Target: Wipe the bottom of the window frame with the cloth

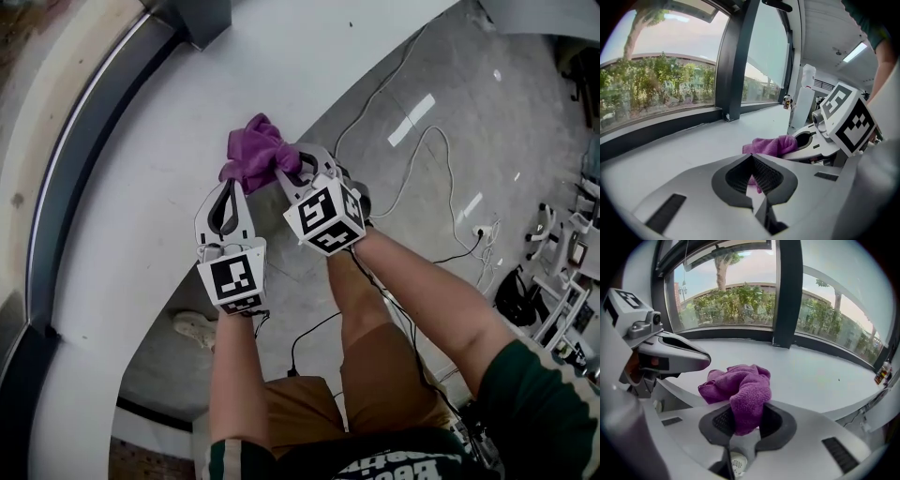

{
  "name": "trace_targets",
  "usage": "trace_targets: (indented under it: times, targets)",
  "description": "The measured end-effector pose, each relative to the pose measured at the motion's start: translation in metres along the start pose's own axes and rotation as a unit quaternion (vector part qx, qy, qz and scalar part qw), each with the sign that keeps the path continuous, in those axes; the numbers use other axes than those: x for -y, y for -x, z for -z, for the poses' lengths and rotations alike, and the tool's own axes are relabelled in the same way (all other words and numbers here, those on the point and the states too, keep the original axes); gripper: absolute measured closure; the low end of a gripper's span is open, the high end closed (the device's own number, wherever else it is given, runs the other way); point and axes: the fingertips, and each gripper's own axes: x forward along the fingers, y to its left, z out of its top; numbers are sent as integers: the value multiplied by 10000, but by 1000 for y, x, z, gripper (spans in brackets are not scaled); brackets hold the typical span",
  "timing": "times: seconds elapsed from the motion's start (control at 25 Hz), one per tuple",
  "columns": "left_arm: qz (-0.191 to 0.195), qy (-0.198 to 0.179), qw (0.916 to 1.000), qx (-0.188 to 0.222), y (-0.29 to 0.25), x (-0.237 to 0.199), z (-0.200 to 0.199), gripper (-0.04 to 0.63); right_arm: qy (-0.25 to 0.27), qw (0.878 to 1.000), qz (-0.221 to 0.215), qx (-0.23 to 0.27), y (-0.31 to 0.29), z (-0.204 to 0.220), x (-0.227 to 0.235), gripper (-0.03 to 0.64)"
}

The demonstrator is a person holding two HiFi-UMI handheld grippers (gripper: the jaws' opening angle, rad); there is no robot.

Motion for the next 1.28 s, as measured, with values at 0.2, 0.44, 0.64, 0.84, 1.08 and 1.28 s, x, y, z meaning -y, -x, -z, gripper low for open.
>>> trace_targets:
  times: [0.2, 0.44, 0.64, 0.84, 1.08, 1.28]
  targets:
    - [-120, 59, 9999, 36, 7, -11, 4, 590, 45, 9999, 145, -45, -2, -4, -5, 526]
    - [-279, 150, 9995, 15, 21, -30, 20, 589, 153, 9997, 169, -94, -8, -7, -27, 526]
    - [-403, 224, 9989, 23, 57, -61, 38, 589, 355, 9992, 145, -71, -13, -20, -71, 526]
    - [-620, 451, 9971, -1, 95, -95, 64, 589, 486, 9988, 81, -39, -21, -32, -112, 526]
    - [-780, 551, 9954, -47, 97, -97, 67, 589, 559, 9984, -46, 14, -23, -34, -116, 526]
    - [-845, 654, 9943, -43, 99, -98, 67, 589, 651, 9976, -233, 59, -21, -37, -125, 528]
